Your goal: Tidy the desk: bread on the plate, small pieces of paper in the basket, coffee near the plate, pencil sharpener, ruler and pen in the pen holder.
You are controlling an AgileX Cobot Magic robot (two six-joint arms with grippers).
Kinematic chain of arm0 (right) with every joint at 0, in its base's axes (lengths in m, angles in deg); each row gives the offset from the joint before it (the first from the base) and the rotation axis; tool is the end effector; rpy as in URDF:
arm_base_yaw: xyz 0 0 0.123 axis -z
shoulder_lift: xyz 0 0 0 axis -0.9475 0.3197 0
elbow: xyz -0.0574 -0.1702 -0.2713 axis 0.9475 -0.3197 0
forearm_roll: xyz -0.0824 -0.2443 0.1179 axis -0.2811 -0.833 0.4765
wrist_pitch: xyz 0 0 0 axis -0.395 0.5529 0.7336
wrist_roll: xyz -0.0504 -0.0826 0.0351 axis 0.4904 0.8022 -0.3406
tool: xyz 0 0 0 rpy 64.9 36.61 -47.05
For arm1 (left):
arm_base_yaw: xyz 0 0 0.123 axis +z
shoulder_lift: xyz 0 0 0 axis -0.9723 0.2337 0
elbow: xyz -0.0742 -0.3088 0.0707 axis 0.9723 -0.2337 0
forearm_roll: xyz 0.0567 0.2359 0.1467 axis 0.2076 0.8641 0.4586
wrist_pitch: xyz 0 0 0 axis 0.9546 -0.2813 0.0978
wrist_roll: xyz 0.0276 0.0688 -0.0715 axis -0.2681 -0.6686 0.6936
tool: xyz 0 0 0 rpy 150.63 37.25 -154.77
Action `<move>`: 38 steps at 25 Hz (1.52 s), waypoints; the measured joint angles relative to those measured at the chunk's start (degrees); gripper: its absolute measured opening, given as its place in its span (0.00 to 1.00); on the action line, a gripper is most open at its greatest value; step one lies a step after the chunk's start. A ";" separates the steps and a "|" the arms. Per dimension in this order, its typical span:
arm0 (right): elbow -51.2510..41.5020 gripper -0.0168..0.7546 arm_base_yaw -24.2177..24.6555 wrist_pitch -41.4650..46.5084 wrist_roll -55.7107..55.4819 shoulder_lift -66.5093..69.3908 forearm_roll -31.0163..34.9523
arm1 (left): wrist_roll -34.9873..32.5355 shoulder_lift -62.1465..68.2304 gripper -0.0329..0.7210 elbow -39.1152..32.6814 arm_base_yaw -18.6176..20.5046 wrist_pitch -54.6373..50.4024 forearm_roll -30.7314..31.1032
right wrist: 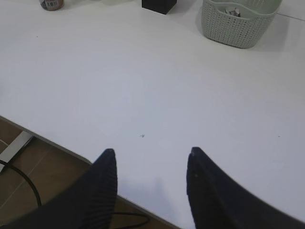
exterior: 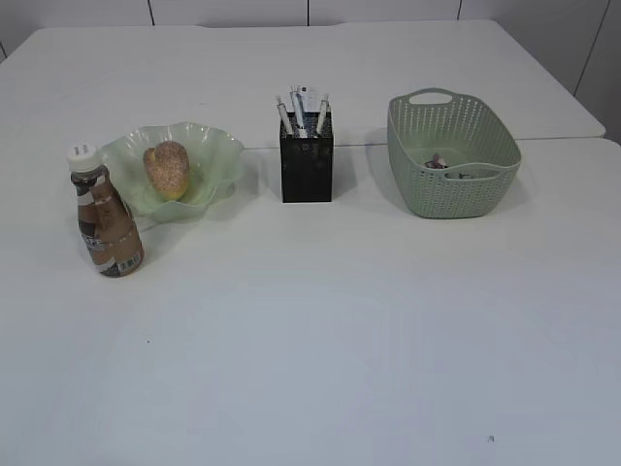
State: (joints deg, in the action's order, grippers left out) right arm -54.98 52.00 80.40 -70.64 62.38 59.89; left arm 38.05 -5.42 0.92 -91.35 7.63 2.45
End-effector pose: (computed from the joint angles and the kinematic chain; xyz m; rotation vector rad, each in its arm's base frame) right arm -0.0141 0.0008 0.2770 -0.4996 2.0705 0.1932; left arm -0.0105 -0.0037 0.2840 0.3247 2.0805 -0.2106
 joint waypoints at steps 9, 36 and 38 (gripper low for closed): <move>0.00 0.52 0.00 0.00 0.00 -0.05 -0.46 | 0.00 0.00 0.38 -0.11 0.00 0.13 0.00; 0.00 0.52 22.56 -0.10 -0.11 -0.05 -2.78 | 0.00 0.00 0.36 -0.11 16.91 0.13 0.00; 0.00 0.52 24.03 -0.10 -0.11 -0.05 -2.78 | 0.00 0.00 0.36 -0.11 16.91 0.13 0.00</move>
State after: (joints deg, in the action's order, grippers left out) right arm -54.98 76.04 80.30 -70.75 62.33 57.11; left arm 38.05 -5.42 0.81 -74.44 7.76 2.45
